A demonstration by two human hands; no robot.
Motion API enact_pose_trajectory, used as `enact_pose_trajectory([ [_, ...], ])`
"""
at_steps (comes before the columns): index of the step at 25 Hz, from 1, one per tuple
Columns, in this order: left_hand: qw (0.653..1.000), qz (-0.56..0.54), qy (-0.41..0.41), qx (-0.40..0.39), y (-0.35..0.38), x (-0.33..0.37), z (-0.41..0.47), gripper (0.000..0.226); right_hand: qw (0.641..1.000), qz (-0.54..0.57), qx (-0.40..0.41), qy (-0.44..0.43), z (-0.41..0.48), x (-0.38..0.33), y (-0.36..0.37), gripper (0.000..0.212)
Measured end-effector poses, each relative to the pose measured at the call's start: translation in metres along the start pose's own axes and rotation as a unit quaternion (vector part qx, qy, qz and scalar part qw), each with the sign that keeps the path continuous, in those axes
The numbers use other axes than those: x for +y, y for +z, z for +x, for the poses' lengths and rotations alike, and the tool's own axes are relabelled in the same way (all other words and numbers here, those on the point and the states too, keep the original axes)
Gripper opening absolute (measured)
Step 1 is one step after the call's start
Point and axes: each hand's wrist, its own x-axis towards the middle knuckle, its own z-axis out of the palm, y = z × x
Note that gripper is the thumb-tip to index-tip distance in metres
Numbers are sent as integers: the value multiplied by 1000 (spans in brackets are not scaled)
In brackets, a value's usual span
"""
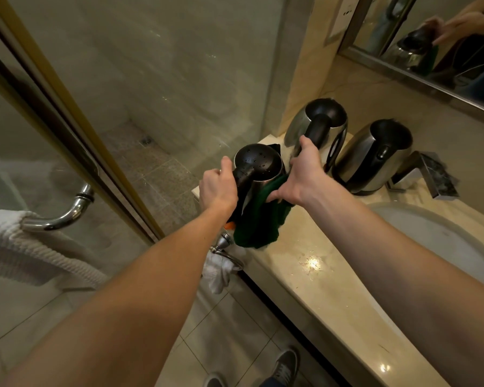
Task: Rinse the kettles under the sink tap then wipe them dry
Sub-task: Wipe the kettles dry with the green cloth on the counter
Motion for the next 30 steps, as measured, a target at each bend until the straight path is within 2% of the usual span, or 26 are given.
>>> enact_pose_trajectory([
  [4,1000,11,17,-4,0,-2,8,58,999,-28,20,-3,11,-1,1,79],
  [9,999,19,34,-2,1,-6,16,57,999,-28,45,4,27,25,-14,78],
  [13,998,21,44,-28,-2,-8,23,56,999,-23,27,8,29,23,-21,80],
  [18,995,56,45,-66,-8,-8,35,55,997,-65,-8,-33,12,-1,-14,79],
  [21,993,66,50,-85,-10,-8,41,55,995,-86,4,-47,14,-3,-10,80],
  [24,994,56,75,-59,-9,-10,40,54,997,-75,18,-33,23,7,-13,82],
  [27,991,70,109,21,-4,-11,32,55,998,-37,44,-1,32,18,-21,82],
  [30,990,68,87,89,2,-5,21,58,998,4,59,20,38,21,-27,87],
])
